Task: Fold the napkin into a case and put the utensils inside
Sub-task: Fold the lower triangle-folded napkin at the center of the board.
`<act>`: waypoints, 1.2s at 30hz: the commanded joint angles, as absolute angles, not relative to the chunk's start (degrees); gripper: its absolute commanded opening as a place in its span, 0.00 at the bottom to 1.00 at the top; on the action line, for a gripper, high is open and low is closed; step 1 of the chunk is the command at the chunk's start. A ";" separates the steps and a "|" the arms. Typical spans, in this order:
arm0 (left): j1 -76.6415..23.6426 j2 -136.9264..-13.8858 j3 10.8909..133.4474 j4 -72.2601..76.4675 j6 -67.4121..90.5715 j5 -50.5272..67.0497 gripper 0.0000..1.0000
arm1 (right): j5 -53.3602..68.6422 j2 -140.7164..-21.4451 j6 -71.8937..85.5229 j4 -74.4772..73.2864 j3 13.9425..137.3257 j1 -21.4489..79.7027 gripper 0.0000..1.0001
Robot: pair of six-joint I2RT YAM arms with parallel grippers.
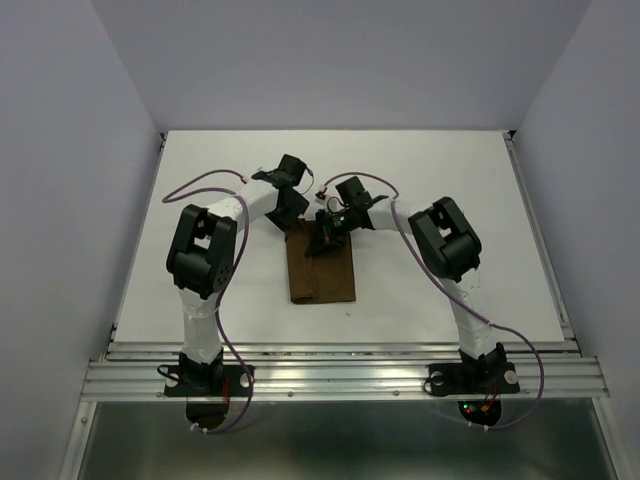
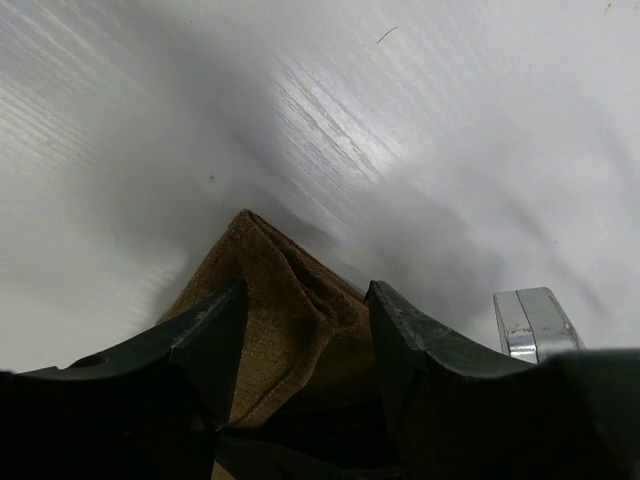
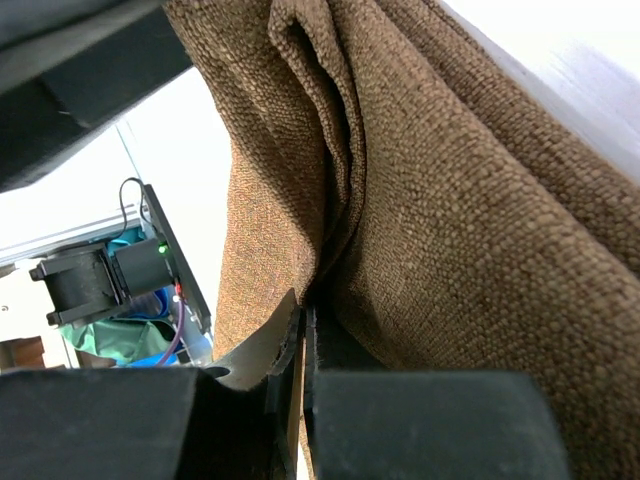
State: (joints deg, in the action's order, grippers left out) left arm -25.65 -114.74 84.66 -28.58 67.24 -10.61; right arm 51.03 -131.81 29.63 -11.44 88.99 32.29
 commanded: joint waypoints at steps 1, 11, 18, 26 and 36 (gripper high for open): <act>-25.40 -110.22 87.71 -31.11 62.33 -12.39 0.62 | 50.71 -129.90 29.79 -7.92 86.93 32.17 0.01; -25.22 -106.17 84.11 -24.52 55.37 -10.28 0.47 | 49.57 -127.80 34.01 -1.85 82.27 32.17 0.01; -24.52 -106.70 82.71 -23.91 53.88 -7.56 0.32 | 48.43 -125.33 34.28 -1.06 80.86 32.17 0.01; -24.52 -106.44 80.08 -22.76 52.21 -5.36 0.00 | 47.20 -124.01 33.57 -1.05 79.01 32.17 0.01; -24.52 -106.52 78.40 -22.50 51.42 -5.98 0.00 | 47.46 -125.42 33.75 -0.70 78.57 32.17 0.01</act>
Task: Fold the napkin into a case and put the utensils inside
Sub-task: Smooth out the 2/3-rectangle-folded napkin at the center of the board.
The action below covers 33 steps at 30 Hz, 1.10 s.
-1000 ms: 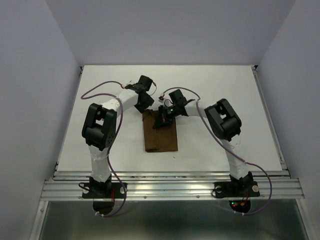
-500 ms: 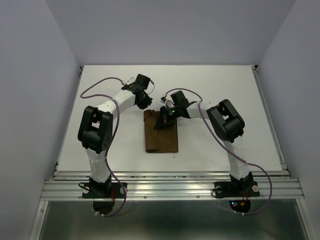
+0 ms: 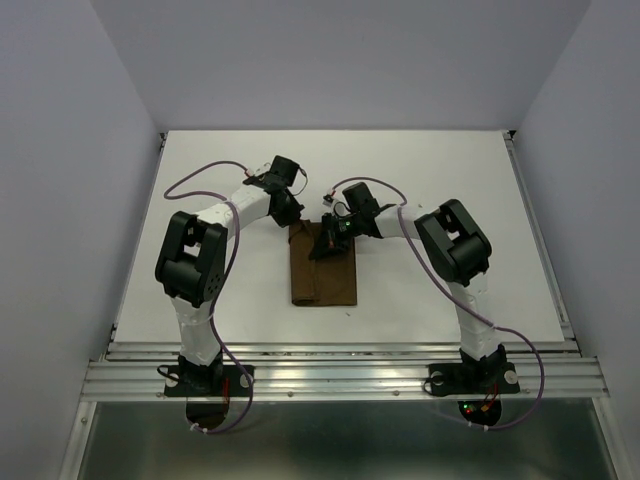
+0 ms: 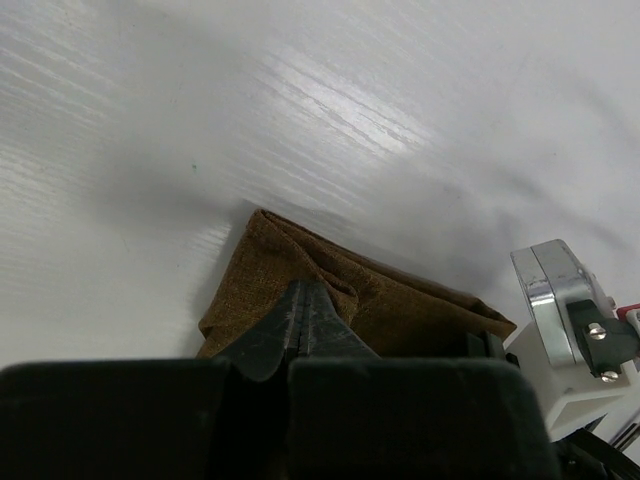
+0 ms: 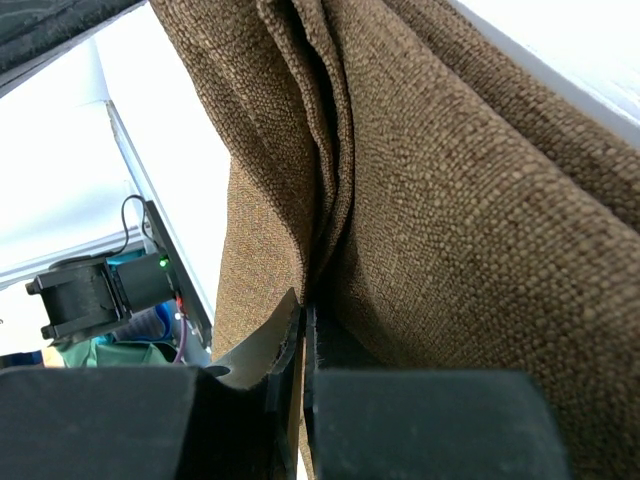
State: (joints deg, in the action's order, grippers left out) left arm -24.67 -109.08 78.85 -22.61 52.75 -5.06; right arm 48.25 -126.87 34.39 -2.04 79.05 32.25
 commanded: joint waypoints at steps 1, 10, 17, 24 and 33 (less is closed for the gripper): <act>-24.52 -106.96 78.57 -22.41 51.33 -5.89 0.00 | 47.46 -125.42 33.84 -0.70 78.57 32.17 0.01; -24.52 -110.92 79.90 -18.03 50.27 1.13 0.00 | 47.29 -125.51 33.84 -0.62 78.31 32.17 0.01; -24.96 -111.45 78.05 -14.24 50.89 4.22 0.00 | 47.02 -125.77 33.75 -0.70 78.14 32.17 0.01; -24.96 -112.06 78.57 -14.24 50.27 4.48 0.00 | 45.00 -123.67 33.22 -0.70 77.35 32.17 0.01; -24.96 -111.27 79.28 -15.47 49.22 4.75 0.00 | 42.63 -117.16 31.38 4.13 73.30 32.17 0.00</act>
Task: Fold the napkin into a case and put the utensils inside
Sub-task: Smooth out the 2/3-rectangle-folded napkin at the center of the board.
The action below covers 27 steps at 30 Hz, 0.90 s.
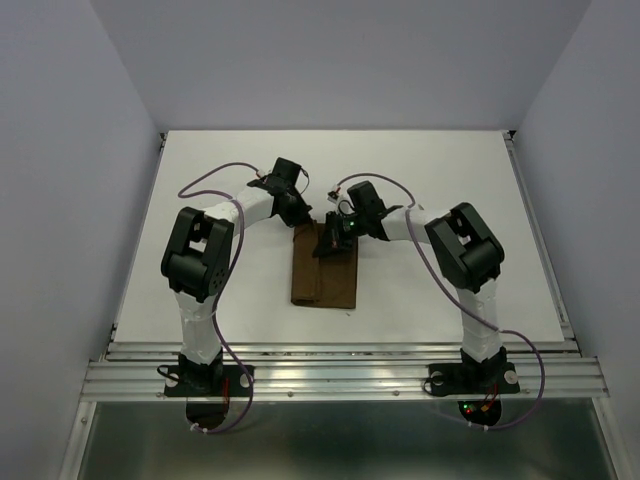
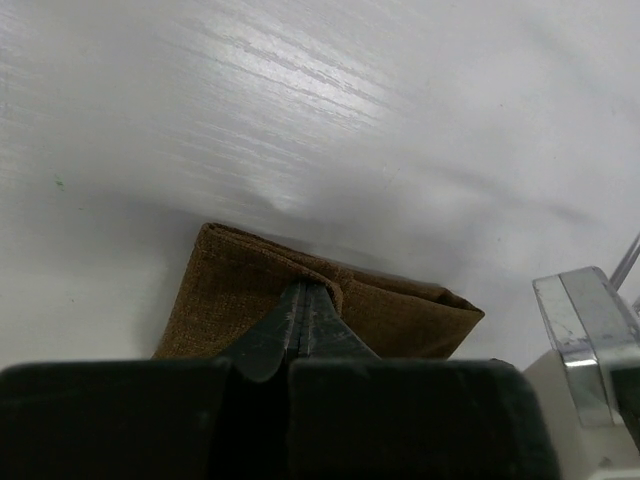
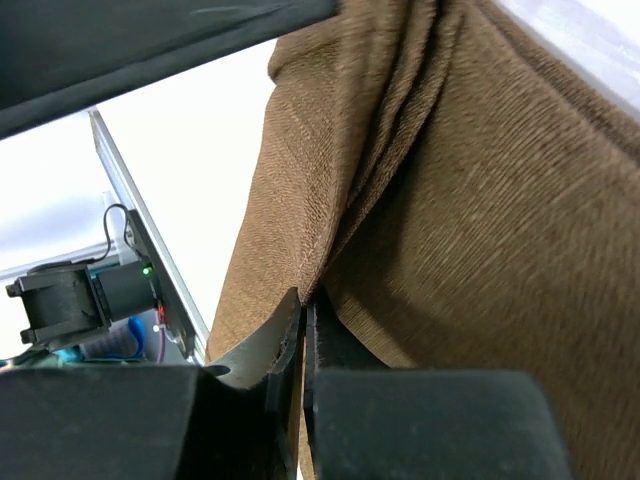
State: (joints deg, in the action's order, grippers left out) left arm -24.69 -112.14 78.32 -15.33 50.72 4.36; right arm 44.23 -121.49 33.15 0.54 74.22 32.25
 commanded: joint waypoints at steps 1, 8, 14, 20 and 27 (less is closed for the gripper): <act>-24.96 -111.18 79.19 -15.47 49.13 4.83 0.00 | 42.54 -116.98 31.12 4.04 73.04 32.17 0.01; -24.96 -111.36 79.28 -15.47 48.96 5.45 0.00 | 41.49 -116.54 31.29 5.01 70.23 32.17 0.01; -24.96 -112.15 79.45 -15.12 48.78 6.68 0.00 | 41.66 -119.18 31.90 5.97 69.79 33.31 0.01; -24.87 -113.29 79.45 -14.59 48.52 8.08 0.00 | 40.52 -120.93 32.78 6.77 69.43 33.83 0.01; -25.05 -116.98 79.45 -13.28 47.12 10.01 0.00 | 36.67 -119.72 33.05 5.37 69.17 33.84 0.05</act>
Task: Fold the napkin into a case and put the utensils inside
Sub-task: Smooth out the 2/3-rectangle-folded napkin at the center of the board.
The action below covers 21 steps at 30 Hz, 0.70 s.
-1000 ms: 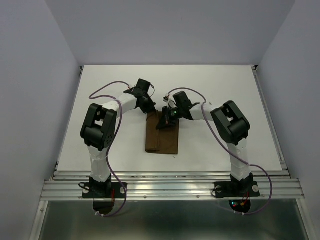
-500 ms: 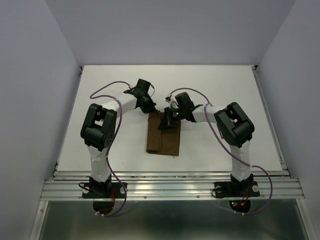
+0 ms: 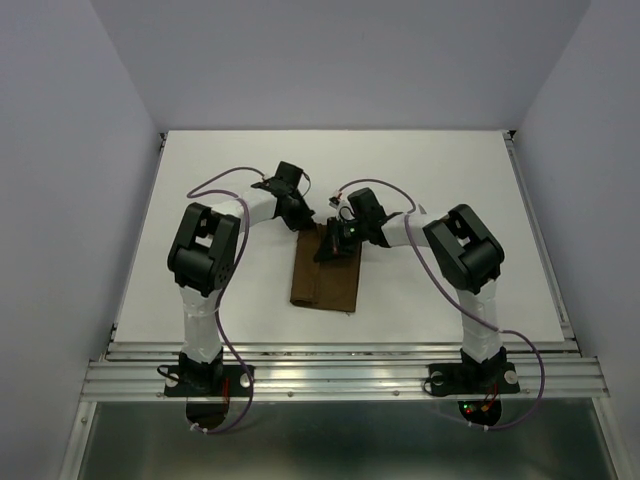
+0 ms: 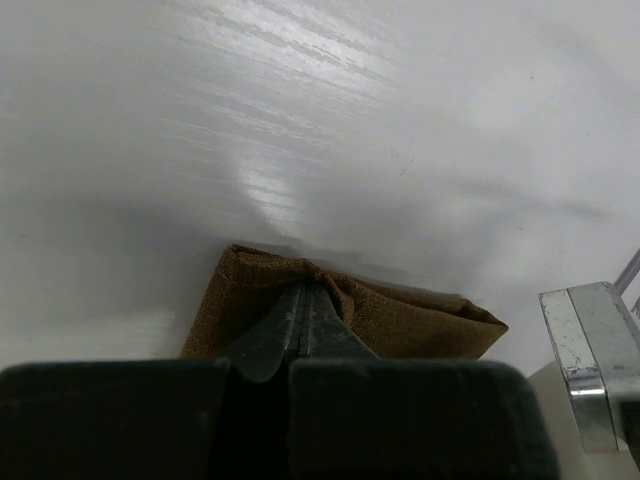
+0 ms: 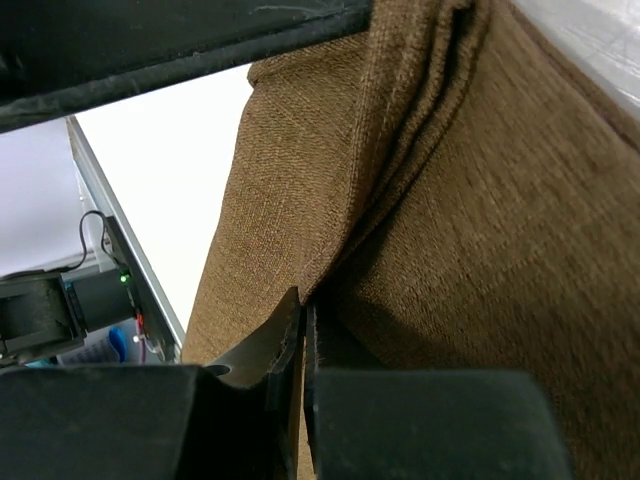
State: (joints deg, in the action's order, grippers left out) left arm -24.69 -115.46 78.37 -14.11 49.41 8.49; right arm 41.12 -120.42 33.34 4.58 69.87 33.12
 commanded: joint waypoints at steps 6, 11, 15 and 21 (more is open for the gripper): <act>-25.05 -117.07 77.53 -11.87 45.09 10.99 0.00 | 31.30 -113.83 35.59 5.97 67.77 33.84 0.44; -25.05 -116.54 76.73 -10.46 43.51 12.48 0.00 | 24.01 -109.78 40.42 10.37 65.48 33.22 0.42; -25.05 -116.63 76.73 -9.84 42.63 13.71 0.00 | 18.03 -108.55 43.32 11.51 64.25 32.70 0.41; -25.05 -116.72 76.55 -9.84 42.10 14.33 0.00 | 16.00 -111.61 44.47 9.76 67.06 32.17 0.49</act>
State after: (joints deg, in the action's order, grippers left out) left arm -24.69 -116.22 77.67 -9.23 44.01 13.37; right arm 19.73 -110.74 42.72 8.08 64.77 32.95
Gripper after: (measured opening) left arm 0.017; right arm 0.478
